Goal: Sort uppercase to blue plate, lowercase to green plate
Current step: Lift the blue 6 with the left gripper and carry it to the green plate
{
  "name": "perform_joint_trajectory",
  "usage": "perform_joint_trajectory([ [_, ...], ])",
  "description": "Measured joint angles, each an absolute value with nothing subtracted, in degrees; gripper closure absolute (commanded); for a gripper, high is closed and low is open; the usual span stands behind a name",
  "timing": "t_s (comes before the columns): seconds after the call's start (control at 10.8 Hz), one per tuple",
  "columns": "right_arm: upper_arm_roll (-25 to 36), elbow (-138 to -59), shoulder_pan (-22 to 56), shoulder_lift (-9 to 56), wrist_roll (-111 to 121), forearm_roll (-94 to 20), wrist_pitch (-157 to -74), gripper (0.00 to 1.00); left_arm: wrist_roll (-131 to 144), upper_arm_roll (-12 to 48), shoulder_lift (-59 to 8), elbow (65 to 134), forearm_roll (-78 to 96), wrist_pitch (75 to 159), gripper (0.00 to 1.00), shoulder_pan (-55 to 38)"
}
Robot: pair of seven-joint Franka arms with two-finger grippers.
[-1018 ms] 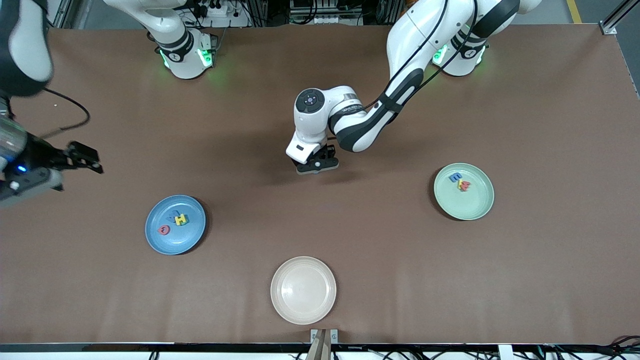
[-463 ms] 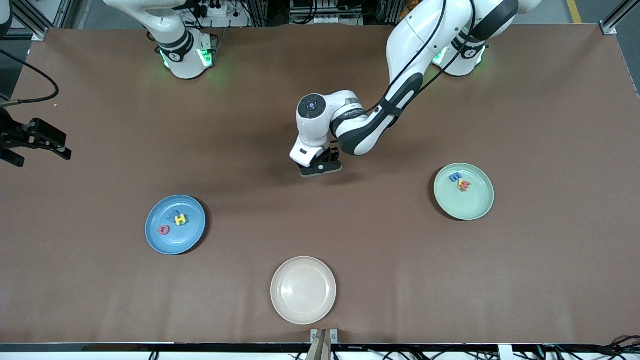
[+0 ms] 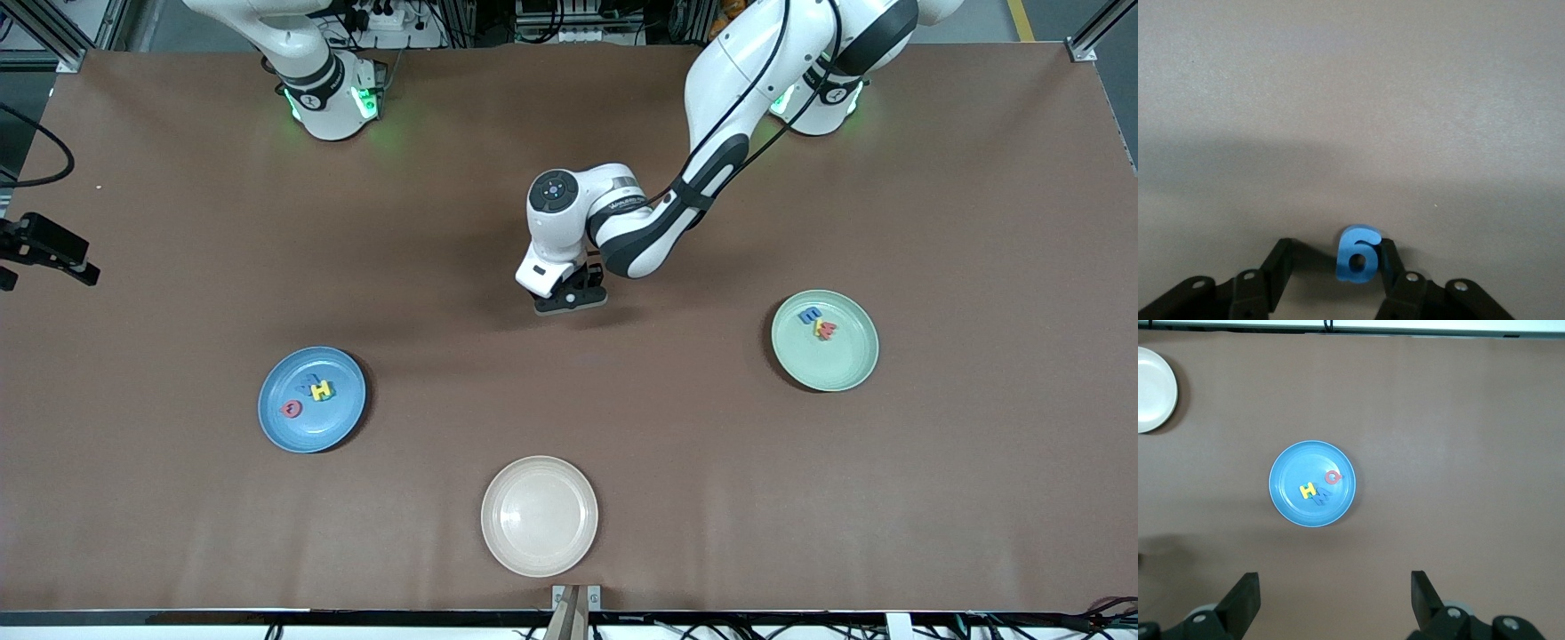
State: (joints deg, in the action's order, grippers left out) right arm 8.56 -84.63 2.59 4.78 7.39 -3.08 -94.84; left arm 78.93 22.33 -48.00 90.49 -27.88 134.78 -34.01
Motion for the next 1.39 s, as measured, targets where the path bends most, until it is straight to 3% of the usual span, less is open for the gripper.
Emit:
perform_joint_trajectory([
  [0.37, 8.6, -84.6, 3.1, 5.2, 6.6, -3.2, -94.7, 0.0, 78.9, 22.3, -48.0, 90.2, -28.0, 134.8, 0.61, -34.2],
  [0.74, 8.0, -84.6, 3.4, 5.1, 3.2, -3.7, -94.5, 0.0, 78.8, 22.3, -48.0, 90.0, -28.0, 134.8, 0.73, -34.4],
  [1.11, 1.7, -84.8, -1.5, 4.9, 1.3, -3.7, -93.6, 0.0, 78.7, 22.3, -48.0, 90.0, -28.5, 134.7, 0.97, -34.5],
  [1.39, 1.3, -84.8, -1.8, 4.9, 1.2, -3.7, -93.0, 0.0, 78.7, 22.3, -48.0, 90.0, -28.7, 134.7, 1.0, -34.5],
])
